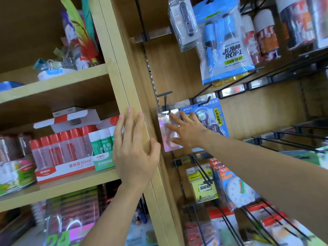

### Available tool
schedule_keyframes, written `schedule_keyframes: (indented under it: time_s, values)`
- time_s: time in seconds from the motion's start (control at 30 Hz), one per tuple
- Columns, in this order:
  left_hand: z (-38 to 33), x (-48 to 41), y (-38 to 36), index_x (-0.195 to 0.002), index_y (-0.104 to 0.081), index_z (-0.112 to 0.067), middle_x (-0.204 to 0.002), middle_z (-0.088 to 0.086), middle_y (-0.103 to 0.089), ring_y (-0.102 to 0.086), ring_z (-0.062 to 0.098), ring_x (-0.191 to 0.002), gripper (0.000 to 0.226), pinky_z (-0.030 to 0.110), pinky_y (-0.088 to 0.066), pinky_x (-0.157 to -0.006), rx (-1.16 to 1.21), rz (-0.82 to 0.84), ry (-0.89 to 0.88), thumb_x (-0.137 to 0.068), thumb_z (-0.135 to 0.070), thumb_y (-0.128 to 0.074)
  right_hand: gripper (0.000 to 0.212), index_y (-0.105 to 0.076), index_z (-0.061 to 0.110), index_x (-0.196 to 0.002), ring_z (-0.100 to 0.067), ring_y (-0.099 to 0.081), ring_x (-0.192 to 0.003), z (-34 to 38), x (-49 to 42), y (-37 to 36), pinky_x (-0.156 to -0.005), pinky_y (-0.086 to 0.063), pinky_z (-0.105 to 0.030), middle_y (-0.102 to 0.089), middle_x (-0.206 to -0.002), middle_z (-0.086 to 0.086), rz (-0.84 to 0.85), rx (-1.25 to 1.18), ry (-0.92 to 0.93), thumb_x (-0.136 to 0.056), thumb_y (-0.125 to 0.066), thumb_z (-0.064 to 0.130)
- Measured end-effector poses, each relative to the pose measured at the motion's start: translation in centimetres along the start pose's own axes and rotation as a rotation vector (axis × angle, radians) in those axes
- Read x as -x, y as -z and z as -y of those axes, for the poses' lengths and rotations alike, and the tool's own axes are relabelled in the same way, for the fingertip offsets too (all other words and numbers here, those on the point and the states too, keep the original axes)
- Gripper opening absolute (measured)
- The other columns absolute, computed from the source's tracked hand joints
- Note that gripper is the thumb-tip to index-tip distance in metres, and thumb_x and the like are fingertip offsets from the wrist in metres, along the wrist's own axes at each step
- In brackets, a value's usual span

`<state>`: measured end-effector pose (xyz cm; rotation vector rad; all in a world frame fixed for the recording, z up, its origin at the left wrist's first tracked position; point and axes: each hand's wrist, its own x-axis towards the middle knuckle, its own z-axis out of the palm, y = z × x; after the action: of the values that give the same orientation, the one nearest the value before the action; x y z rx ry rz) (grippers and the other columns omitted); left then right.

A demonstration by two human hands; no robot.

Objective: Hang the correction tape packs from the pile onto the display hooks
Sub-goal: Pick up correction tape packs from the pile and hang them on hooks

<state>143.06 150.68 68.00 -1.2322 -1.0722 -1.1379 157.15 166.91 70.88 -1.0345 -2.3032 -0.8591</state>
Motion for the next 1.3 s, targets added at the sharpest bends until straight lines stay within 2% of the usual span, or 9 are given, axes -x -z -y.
schedule_keyframes:
  time_s: [0.2,0.3,0.43,0.5,0.63,0.83,0.97,1.07,1.3]
  values:
    - [-0.1,-0.1,0.2,-0.146,-0.050,-0.012,-0.157,0.006,-0.041,-0.030,0.024,-0.149,0.060,0.042,-0.037,-0.117,-0.003,0.034,0.012,-0.088,-0.027,-0.058,0.060,-0.033,0.034,-0.150,-0.026,-0.016,-0.148,-0.2,3.9,1.3,-0.110,-0.025,-0.051,-0.023,-0.162,0.001,-0.086,-0.266,0.076,-0.095,-0.044,0.056]
    - [-0.1,-0.1,0.5,-0.149,-0.046,-0.013,-0.160,0.006,-0.037,-0.027,0.023,-0.151,0.063,0.042,-0.036,-0.118,-0.009,0.073,0.022,-0.089,-0.026,-0.059,0.049,-0.052,0.030,-0.138,-0.026,-0.031,-0.139,0.2,8.1,2.3,-0.102,-0.033,-0.048,-0.044,-0.150,0.005,-0.157,-0.346,0.084,-0.095,-0.050,0.053]
    - [-1.1,0.9,1.7,-0.149,-0.047,-0.015,-0.163,0.004,-0.031,-0.019,0.021,-0.154,0.065,0.041,-0.028,-0.122,0.093,0.180,0.079,-0.086,-0.027,-0.057,0.049,-0.062,0.027,-0.129,-0.023,-0.047,-0.123,-0.1,13.5,2.8,-0.097,-0.042,-0.047,-0.061,-0.130,0.007,-0.203,-0.520,0.036,-0.091,-0.048,0.054]
    - [-2.7,2.7,3.2,-0.132,-0.063,-0.017,-0.155,0.003,-0.046,-0.035,0.021,-0.147,0.051,0.039,-0.030,-0.117,0.198,0.207,0.148,-0.083,-0.029,-0.057,0.049,-0.066,0.023,-0.123,-0.021,-0.054,-0.114,0.0,17.0,2.7,-0.098,-0.044,-0.042,-0.067,-0.120,0.007,-0.250,-0.625,0.004,-0.088,-0.048,0.052]
    - [-6.9,9.4,6.5,-0.102,-0.074,-0.019,-0.111,-0.007,-0.071,-0.064,0.017,-0.105,0.026,0.037,-0.047,-0.095,0.438,0.341,0.151,-0.083,-0.027,-0.058,0.033,-0.071,0.018,-0.113,-0.015,-0.058,-0.102,1.3,24.7,1.8,-0.091,-0.044,-0.028,-0.071,-0.108,0.004,-0.311,-0.821,-0.064,-0.090,-0.058,0.038]
    - [-11.9,21.9,9.6,-0.093,-0.073,-0.030,-0.086,-0.022,-0.069,-0.066,0.003,-0.081,0.016,0.026,-0.049,-0.070,0.612,0.770,0.311,-0.083,-0.033,-0.061,0.031,-0.071,0.020,-0.113,-0.008,-0.059,-0.097,4.1,36.4,-2.4,-0.087,-0.043,-0.019,-0.069,-0.101,0.010,-0.154,-0.967,-0.216,-0.089,-0.060,0.035]
    - [-14.1,30.0,11.0,-0.100,-0.073,-0.035,-0.086,-0.025,-0.071,-0.067,-0.005,-0.083,0.025,0.027,-0.055,-0.071,0.654,1.066,0.528,-0.083,-0.045,-0.058,0.021,-0.073,0.017,-0.105,-0.012,-0.063,-0.086,6.4,43.8,-6.8,-0.077,-0.047,-0.024,-0.073,-0.092,0.001,0.021,-0.949,-0.379,-0.085,-0.066,0.022]
    - [-15.8,35.7,12.2,-0.099,-0.074,-0.035,-0.086,-0.023,-0.073,-0.068,-0.002,-0.082,0.030,0.031,-0.057,-0.072,0.707,1.238,0.740,-0.080,-0.051,-0.057,0.028,-0.072,0.017,-0.108,-0.018,-0.068,-0.086,7.8,49.6,-10.4,-0.077,-0.053,-0.032,-0.073,-0.092,0.001,0.244,-0.982,-0.535,-0.084,-0.063,0.029]
    - [-20.7,48.5,17.2,-0.093,-0.075,-0.026,-0.088,-0.004,-0.076,-0.071,0.013,-0.087,0.011,0.041,-0.057,-0.083,0.710,1.520,1.177,-0.084,-0.025,-0.070,0.029,-0.069,0.019,-0.117,-0.020,-0.068,-0.090,10.1,63.2,-17.1,-0.082,-0.051,-0.030,-0.073,-0.098,0.001,0.759,-0.964,-0.832,-0.089,-0.068,0.024]
